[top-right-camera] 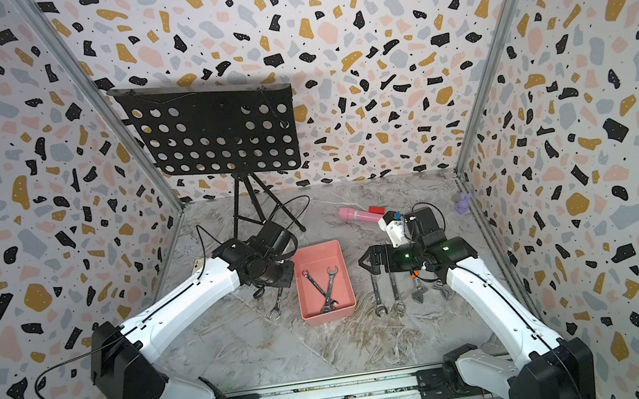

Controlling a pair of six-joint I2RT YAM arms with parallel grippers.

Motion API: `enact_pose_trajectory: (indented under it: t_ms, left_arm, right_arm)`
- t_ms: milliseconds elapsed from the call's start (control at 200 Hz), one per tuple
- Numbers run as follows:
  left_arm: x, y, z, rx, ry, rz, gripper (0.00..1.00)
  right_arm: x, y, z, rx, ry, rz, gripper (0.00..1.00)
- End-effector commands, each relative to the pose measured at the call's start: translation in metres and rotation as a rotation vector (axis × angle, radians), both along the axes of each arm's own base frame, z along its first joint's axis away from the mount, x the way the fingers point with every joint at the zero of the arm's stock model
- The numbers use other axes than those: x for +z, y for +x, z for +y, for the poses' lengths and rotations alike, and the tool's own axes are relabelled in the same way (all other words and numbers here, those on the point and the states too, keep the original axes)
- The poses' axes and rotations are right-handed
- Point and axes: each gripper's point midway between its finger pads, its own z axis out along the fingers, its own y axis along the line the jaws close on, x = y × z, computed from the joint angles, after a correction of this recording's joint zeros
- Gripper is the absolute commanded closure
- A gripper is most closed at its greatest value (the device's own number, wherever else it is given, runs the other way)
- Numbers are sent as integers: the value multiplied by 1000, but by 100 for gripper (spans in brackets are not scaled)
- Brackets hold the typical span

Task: Take out the wrench from the storage box
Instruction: Place the wrench at the center of the board.

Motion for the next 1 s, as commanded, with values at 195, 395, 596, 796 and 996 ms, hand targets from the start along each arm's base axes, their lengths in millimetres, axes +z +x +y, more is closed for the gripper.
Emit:
enact_pose_trajectory:
  t_ms: [195, 395, 596, 796, 996]
  left_arm:
    - [-59, 10, 19, 145, -64, 47, 93]
    - [-94, 19, 16, 177, -71, 87, 93]
    - [-118, 20, 21, 177, -32, 126, 92]
    - [-134, 18, 26, 177, -3, 155, 90]
    - [-146, 15, 30, 167, 11, 187, 79]
  right_arm:
    - [19, 1, 4, 16, 19, -50, 0]
    - [18, 1, 2, 9, 11, -46, 0]
    - [16, -1, 1, 9, 0, -40, 0]
    - [14, 1, 1, 8, -5, -37, 0]
    - [14, 1, 1, 9, -6, -36, 0]
